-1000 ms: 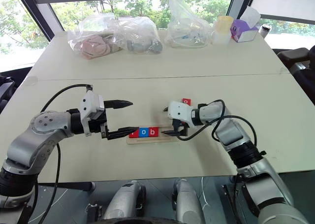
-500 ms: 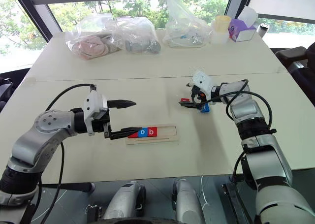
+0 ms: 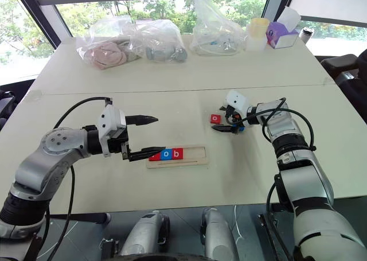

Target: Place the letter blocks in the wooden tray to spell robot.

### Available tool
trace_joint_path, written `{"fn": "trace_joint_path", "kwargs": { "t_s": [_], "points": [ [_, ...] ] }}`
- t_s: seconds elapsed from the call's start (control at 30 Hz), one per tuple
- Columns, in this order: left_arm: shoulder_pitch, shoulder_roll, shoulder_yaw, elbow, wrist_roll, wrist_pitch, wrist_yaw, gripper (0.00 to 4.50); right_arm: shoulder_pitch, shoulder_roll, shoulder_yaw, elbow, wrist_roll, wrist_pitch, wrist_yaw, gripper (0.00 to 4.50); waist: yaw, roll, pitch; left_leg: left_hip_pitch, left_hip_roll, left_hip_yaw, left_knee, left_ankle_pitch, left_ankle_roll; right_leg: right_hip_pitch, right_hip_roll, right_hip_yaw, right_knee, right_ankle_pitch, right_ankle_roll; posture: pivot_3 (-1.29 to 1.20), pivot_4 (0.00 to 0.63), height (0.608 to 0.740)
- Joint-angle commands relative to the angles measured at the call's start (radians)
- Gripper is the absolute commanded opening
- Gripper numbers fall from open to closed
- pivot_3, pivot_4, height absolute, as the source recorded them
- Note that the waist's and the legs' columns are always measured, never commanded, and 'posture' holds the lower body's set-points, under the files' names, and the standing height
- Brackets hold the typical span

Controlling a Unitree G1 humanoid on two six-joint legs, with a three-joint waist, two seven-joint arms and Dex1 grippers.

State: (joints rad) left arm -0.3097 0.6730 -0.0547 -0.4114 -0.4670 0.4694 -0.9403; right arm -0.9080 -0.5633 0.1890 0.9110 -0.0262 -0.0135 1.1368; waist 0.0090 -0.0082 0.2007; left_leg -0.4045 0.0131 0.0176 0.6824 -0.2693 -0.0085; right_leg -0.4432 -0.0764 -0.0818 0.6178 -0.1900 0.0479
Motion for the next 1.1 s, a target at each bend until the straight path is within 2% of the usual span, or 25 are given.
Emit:
{"fn": "trace_joint_path", "kwargs": {
  "t_s": [0.03, 0.23, 0.33, 0.37, 0.47, 0.57, 0.77, 0.9, 1.1],
  "points": [
    [-0.002, -0.001, 0.013, -0.027, -0.007, -0.015, 0.003, 4.5, -0.042, 0.01, -0.027, 0.004, 0.012, 0.002, 0.004, 4.44, 0.0, 0.0, 0.0, 0.0, 0.0, 0.0, 0.0, 0.0, 0.0, 0.0, 0.0, 0.0, 0.0, 0.0, 0.0, 0.0, 0.15, 0.74],
    [-0.009, -0.004, 0.01, -0.017, -0.004, -0.019, -0.003, 4.5, -0.04, 0.014, -0.034, 0.006, 0.012, 0.019, 0.005, 4.44, 0.0, 0.0, 0.0, 0.0, 0.0, 0.0, 0.0, 0.0, 0.0, 0.0, 0.0, 0.0, 0.0, 0.0, 0.0, 0.0, 0.15, 0.74],
    [-0.008, -0.004, 0.011, -0.019, -0.004, -0.018, -0.004, 4.5, -0.042, 0.027, -0.061, -0.036, 0.032, 0.13, -0.04, 4.44, 0.0, 0.0, 0.0, 0.0, 0.0, 0.0, 0.0, 0.0, 0.0, 0.0, 0.0, 0.0, 0.0, 0.0, 0.0, 0.0, 0.15, 0.74],
    [-0.007, -0.004, 0.011, -0.02, -0.004, -0.019, -0.005, 4.5, -0.03, 0.033, -0.07, -0.08, 0.046, 0.177, -0.047, 4.44, 0.0, 0.0, 0.0, 0.0, 0.0, 0.0, 0.0, 0.0, 0.0, 0.0, 0.0, 0.0, 0.0, 0.0, 0.0, 0.0, 0.15, 0.74],
    [-0.001, -0.003, 0.013, -0.027, -0.005, -0.016, -0.001, 4.5, 0.073, 0.054, -0.124, -0.412, 0.128, 0.428, -0.104, 4.44, 0.002, 0.0, 0.0, 0.0, 0.001, 0.0, 0.0, 0.0, 0.0, 0.0, 0.0, 0.0, 0.001, 0.0, 0.0, 0.0, 0.15, 0.74],
    [0.014, 0.0, 0.016, -0.038, -0.005, -0.017, 0.0, 4.5, 0.159, 0.089, -0.167, -0.704, 0.144, 0.627, -0.252, 4.44, 0.002, 0.0, 0.0, 0.0, 0.002, -0.001, -0.001, 0.0, 0.0, -0.001, 0.0, 0.0, 0.002, 0.0, 0.001, 0.0, 0.15, 0.74],
    [0.005, -0.007, 0.008, -0.03, -0.006, -0.012, 0.001, 4.5, 0.265, 0.306, -0.235, -1.104, 0.001, 1.069, -0.758, 4.44, 0.004, 0.001, -0.001, 0.0, 0.002, 0.0, 0.0, 0.0, 0.0, -0.001, 0.0, 0.0, 0.003, 0.0, 0.0, 0.0, 0.15, 0.74],
    [-0.013, -0.007, 0.002, -0.013, -0.003, -0.015, -0.01, 4.5, 0.305, 0.409, -0.234, -1.209, -0.054, 1.185, -0.924, 4.44, 0.003, 0.001, -0.001, -0.001, 0.001, 0.0, 0.0, 0.0, 0.0, -0.002, -0.001, 0.0, 0.002, -0.002, -0.002, 0.0, 0.15, 0.74],
    [-0.035, -0.011, -0.011, 0.004, 0.001, -0.015, -0.021, 4.5, 0.286, 0.603, -0.282, -1.167, -0.066, 1.218, -1.112, 4.44, -0.003, 0.001, -0.001, -0.001, 0.0, 0.001, 0.0, 0.0, 0.0, -0.002, -0.001, 0.0, 0.002, -0.001, -0.001, 0.0, 0.15, 0.74]
  ]
}}
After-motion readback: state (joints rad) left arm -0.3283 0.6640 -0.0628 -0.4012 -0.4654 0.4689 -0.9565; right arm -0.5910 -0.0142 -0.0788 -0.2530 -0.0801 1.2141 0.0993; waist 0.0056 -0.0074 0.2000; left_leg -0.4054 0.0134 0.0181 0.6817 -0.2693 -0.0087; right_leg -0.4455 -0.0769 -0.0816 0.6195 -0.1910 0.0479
